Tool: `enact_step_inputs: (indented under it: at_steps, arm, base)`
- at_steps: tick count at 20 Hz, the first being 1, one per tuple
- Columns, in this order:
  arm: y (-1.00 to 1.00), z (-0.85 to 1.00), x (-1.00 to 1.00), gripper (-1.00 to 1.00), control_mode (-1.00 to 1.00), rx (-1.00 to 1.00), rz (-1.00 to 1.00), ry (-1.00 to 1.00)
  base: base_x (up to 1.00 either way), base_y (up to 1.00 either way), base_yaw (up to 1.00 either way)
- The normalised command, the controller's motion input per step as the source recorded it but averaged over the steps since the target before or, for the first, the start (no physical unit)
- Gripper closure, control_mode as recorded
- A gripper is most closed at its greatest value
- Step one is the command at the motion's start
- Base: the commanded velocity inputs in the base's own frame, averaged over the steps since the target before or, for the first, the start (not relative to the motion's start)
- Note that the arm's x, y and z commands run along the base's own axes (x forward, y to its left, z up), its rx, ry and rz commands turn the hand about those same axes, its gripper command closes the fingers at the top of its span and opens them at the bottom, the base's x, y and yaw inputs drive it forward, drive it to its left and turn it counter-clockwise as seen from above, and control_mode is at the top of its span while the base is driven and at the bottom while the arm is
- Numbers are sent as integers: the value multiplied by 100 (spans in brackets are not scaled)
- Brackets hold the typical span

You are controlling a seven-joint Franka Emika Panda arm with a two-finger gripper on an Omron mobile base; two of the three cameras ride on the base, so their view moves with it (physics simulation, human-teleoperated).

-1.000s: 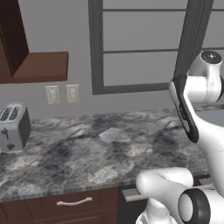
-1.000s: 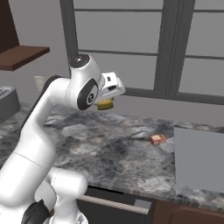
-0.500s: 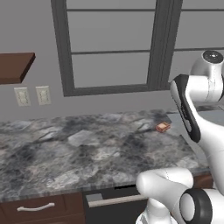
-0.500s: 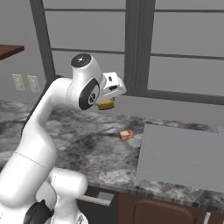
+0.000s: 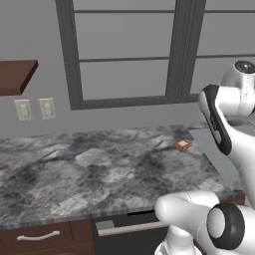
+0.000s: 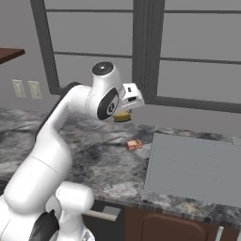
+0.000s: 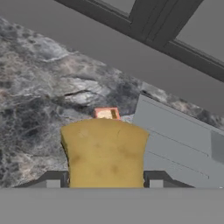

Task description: Locate and retrieve the sponge and bar soap from the cabinet. Place them next to the sink.

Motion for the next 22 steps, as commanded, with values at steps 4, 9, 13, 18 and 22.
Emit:
enact_step_inputs:
  at_steps: [4, 9, 13, 18, 22]
  arm:
    - [-33, -68, 52, 100, -100, 2, 0, 19]
    - [-5, -60, 71, 100, -100, -1, 10, 4]
    - [-4, -73, 41, 100, -100, 0, 19, 12]
    - [0, -89, 5, 100, -100, -6, 18, 17]
    - [-4, -82, -3, 100, -100, -7, 11, 17]
  base:
    - [0, 0, 0]
    - [0, 0, 0]
    - [0, 0, 0]
    - [0, 0, 0]
    - [0, 0, 0]
